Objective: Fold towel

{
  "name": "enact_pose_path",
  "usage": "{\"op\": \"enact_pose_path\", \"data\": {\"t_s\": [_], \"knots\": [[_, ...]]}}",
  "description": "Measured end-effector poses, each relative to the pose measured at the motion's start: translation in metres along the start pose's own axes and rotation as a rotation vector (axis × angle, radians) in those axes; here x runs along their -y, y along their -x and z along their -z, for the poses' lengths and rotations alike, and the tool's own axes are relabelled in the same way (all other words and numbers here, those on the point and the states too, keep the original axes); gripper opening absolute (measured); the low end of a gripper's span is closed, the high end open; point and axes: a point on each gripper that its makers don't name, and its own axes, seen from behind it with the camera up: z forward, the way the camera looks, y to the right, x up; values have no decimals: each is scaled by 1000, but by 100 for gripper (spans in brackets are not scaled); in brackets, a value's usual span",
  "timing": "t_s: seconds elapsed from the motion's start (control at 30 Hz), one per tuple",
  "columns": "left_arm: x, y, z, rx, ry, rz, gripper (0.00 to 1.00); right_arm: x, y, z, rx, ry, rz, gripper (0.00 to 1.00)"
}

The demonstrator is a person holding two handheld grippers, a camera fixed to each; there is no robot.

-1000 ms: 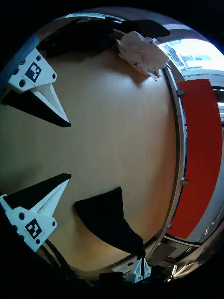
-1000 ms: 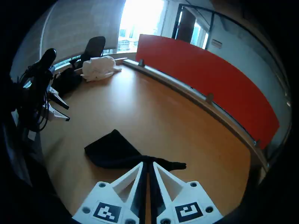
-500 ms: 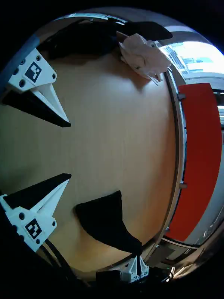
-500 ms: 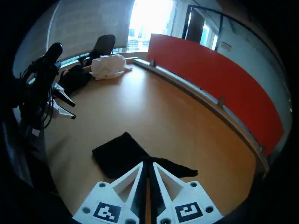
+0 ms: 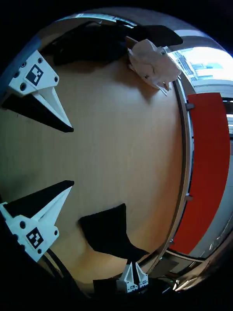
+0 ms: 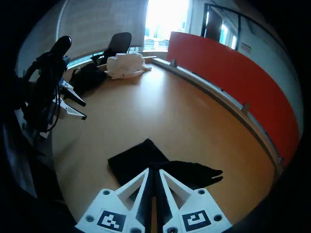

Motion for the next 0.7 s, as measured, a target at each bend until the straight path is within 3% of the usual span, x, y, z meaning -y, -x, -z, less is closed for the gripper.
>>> {"op": "enact_pose_path", "data": {"t_s": [0.47, 0.5, 0.67, 0.7], "knots": [[20, 9, 10, -1, -29, 36, 92, 55, 11, -47, 53, -128, 0, 8], [22, 10, 10, 1, -32, 38, 92, 58, 13, -51, 61, -134, -3, 14], [28, 16, 12, 7, -41, 47, 92, 60, 24, -61, 98, -128, -28, 66], [28, 17, 12, 7, -42, 48, 92, 59, 25, -62, 99, -125, -33, 70]]}}
